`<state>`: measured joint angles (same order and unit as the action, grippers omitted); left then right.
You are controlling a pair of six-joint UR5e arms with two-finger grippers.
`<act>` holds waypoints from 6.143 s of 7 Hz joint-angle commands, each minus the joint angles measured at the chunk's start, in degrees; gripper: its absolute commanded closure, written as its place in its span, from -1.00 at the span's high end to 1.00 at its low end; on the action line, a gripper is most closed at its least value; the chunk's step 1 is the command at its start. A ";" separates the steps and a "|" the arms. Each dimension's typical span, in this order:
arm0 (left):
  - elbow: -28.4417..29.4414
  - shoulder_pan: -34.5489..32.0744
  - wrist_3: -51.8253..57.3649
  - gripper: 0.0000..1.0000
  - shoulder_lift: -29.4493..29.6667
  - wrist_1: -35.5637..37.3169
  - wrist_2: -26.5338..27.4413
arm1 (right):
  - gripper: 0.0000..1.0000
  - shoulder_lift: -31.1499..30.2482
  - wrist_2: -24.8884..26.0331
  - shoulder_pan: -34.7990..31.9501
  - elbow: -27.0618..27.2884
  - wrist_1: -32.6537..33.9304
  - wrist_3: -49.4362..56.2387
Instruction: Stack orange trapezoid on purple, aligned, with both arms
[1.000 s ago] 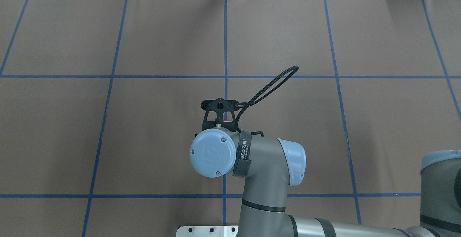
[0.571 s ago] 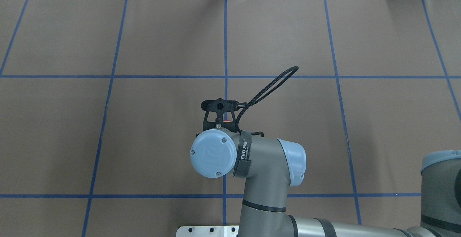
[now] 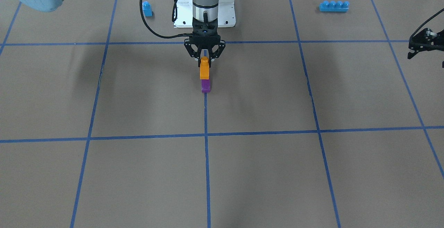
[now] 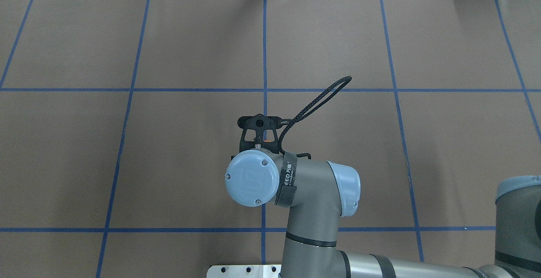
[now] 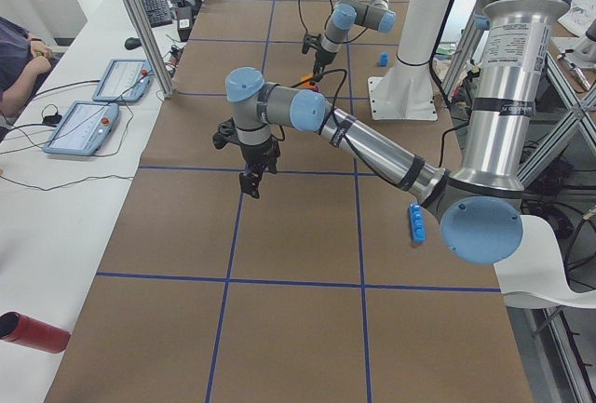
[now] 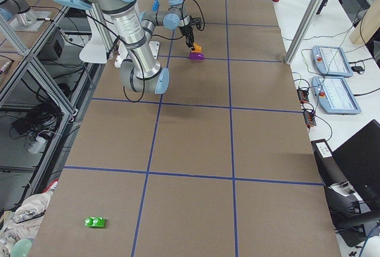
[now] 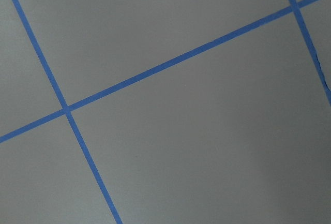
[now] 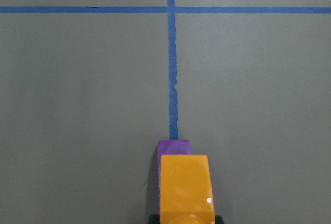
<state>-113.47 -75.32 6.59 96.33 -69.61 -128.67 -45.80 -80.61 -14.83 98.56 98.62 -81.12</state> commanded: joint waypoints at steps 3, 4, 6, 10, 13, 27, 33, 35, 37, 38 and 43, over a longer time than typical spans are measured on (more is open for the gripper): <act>0.00 0.00 0.00 1.00 0.00 0.00 0.00 | -1.00 -0.07 0.10 0.24 -0.21 -0.09 1.22; 0.00 0.00 0.00 1.00 0.00 0.00 0.00 | -1.00 -0.25 0.10 0.16 -0.30 -0.09 1.41; 0.00 0.00 0.00 1.00 0.00 0.00 0.00 | -1.00 -0.25 0.10 0.07 -0.47 -0.09 2.55; 0.09 0.00 0.00 1.00 0.00 0.00 0.00 | -1.00 -0.34 1.07 0.42 -0.65 -0.18 2.55; 0.09 0.09 0.00 1.00 0.00 0.00 0.00 | -1.00 -0.95 1.60 0.77 -1.26 -0.35 2.46; 0.53 0.09 0.09 1.00 0.00 -0.18 -1.67 | 0.98 -0.69 -7.75 -5.61 2.66 -0.09 7.90; 5.54 -5.43 0.79 1.00 -1.76 -2.28 -1.31 | 0.98 -26.47 -41.88 -46.26 12.45 -0.18 54.18; 9.02 -10.60 8.46 1.00 -1.85 -2.64 -1.41 | 0.98 -33.62 -47.93 -59.11 7.30 -0.18 76.98; 13.52 -17.55 18.43 1.00 -1.84 -3.07 -1.58 | 0.98 -40.81 -51.47 -69.06 2.96 -0.35 91.19; 12.84 -18.10 18.54 1.00 -1.85 -2.99 -1.58 | 0.99 -43.55 -51.49 -72.23 2.95 -0.35 91.58; 19.16 -18.02 16.10 1.00 -7.47 -19.93 -9.02 | 1.00 -50.35 -51.49 -73.23 3.92 -9.41 85.61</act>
<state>-95.02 -93.33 23.95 90.75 -84.65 -134.24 -95.98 -132.10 -88.03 102.35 89.93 5.77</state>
